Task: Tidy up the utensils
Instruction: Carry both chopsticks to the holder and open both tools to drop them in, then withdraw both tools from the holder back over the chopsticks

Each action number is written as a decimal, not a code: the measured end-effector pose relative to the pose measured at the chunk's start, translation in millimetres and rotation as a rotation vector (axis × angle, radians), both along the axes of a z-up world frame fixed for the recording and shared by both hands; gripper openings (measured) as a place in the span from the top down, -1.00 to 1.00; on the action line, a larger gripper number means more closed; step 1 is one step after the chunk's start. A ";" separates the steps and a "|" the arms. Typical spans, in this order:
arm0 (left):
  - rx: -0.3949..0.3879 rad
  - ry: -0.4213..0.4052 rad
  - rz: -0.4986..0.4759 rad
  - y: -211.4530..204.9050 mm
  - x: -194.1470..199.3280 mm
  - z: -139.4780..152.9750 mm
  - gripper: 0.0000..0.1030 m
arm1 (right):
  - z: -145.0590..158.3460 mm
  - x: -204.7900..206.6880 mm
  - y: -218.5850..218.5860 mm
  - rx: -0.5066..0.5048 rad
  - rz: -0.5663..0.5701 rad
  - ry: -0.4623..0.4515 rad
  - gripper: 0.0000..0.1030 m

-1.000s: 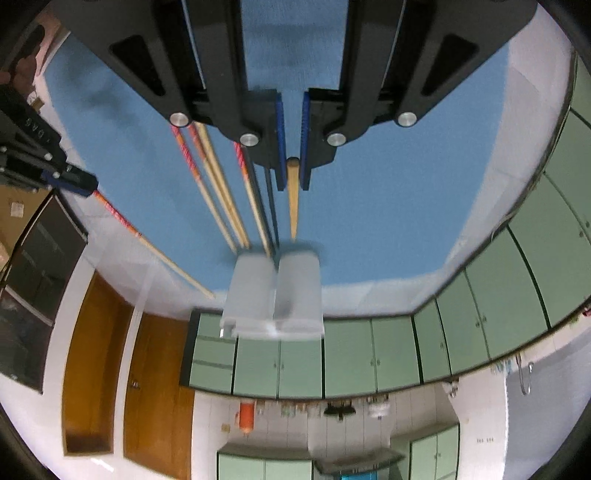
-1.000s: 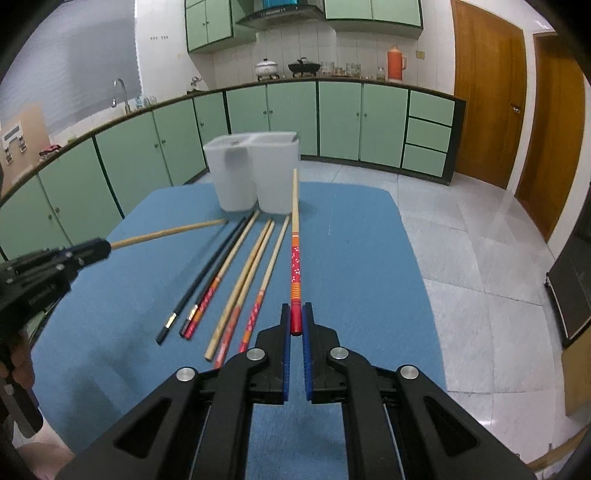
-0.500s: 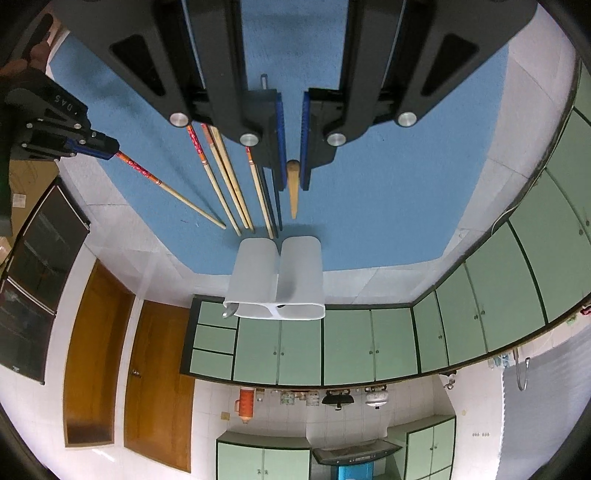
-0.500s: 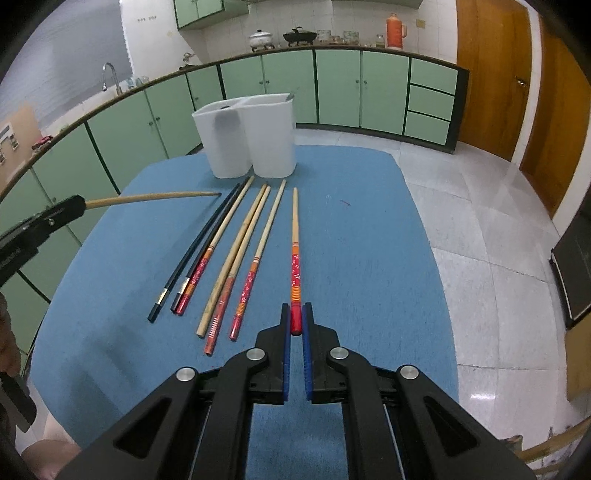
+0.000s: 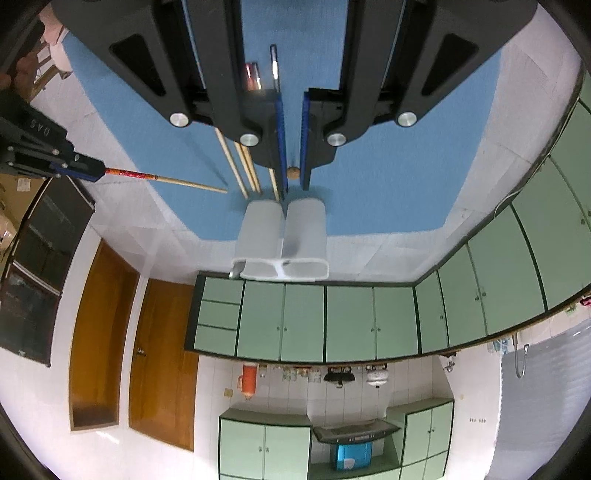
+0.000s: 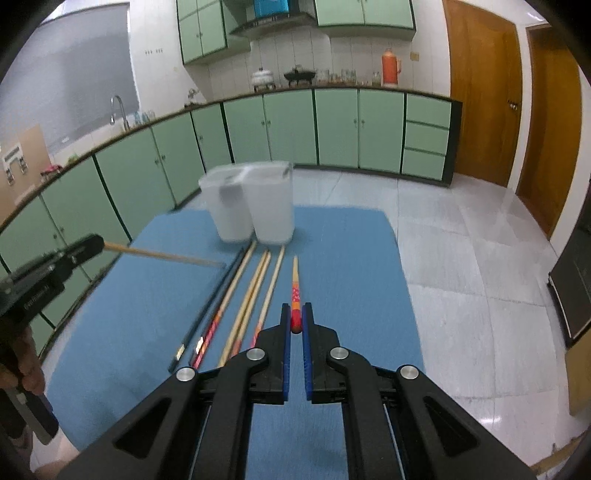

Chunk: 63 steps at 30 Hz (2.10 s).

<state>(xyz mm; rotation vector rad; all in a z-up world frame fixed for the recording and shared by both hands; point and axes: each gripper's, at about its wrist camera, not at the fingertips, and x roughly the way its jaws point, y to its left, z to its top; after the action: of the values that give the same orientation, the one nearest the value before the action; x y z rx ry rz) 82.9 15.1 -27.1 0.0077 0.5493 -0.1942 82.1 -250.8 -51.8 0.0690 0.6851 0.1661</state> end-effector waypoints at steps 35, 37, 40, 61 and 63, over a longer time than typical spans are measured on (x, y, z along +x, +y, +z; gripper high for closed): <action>-0.081 -0.262 0.039 -7.5 96.6 118.5 0.89 | 140.0 98.9 11.6 0.022 0.151 -0.224 0.89; -0.077 -0.241 0.034 -8.2 111.2 112.5 0.89 | 132.7 117.5 20.9 0.008 0.160 -0.197 0.89; -0.065 -0.207 0.032 -12.7 136.7 102.7 0.89 | 121.0 138.0 31.2 0.004 0.175 -0.157 0.89; -0.057 -0.125 0.028 -0.9 163.0 71.6 0.00 | 90.3 156.4 23.4 0.023 0.085 -0.131 0.13; -0.046 -0.146 0.029 -1.4 145.7 72.8 -0.14 | 88.6 140.8 19.1 0.018 0.066 -0.154 0.04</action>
<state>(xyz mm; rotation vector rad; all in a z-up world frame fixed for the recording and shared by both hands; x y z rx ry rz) 228.6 13.7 45.7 -0.0305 0.3990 -0.1768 222.9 -231.6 36.8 0.0503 0.5322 0.2387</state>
